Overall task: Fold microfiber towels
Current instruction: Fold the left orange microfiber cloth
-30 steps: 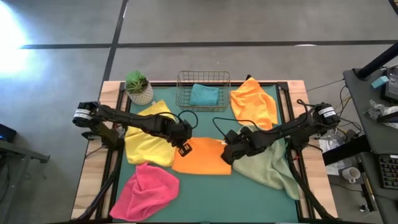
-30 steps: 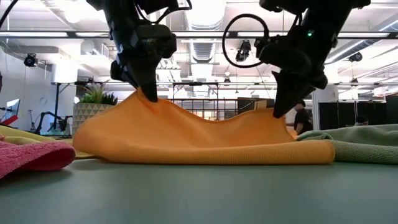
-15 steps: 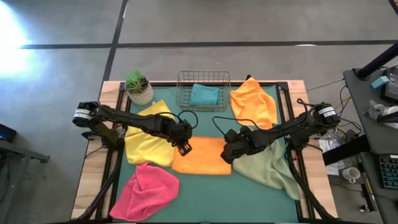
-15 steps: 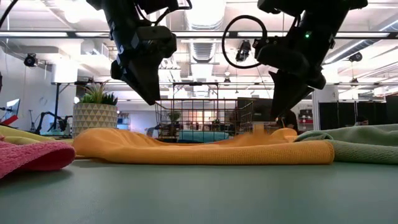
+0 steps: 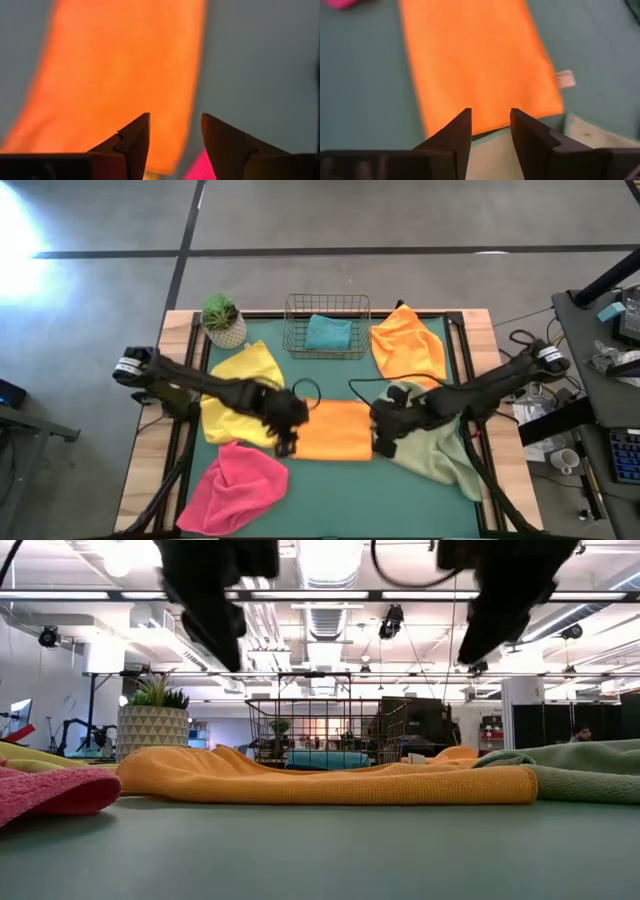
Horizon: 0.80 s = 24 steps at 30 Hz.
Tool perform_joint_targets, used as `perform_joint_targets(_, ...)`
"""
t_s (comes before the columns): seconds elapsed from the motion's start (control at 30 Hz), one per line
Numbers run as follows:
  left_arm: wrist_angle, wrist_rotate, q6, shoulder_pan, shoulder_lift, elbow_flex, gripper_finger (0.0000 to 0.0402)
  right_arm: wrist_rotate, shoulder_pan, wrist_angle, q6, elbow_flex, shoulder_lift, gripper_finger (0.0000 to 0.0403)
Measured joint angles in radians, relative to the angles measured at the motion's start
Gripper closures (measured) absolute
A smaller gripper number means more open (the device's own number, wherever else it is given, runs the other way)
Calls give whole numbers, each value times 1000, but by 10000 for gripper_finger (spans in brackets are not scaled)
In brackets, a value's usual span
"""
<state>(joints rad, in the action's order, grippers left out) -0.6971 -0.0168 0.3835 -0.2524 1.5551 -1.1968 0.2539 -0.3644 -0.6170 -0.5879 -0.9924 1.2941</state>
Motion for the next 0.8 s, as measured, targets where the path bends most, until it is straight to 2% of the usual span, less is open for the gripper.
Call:
perform_joint_targets(0.13, -1, 51, 0, -106, 6, 14, 240, 0, -79, 40, 28, 1, -3, 275)
perform_joint_targets(0.33, 4, 151, -1, -210, 30, 25, 240, -2, -150, 108, 120, 2, 73, 275)
perform_joint_targets(0.53, 42, 175, -8, -239, 99, 23, 240, -2, -162, 193, 170, -1, 183, 275)
perform_joint_targets(0.8, 36, 197, -6, -244, 177, 25, 240, -1, -161, 191, 215, -54, 304, 275)
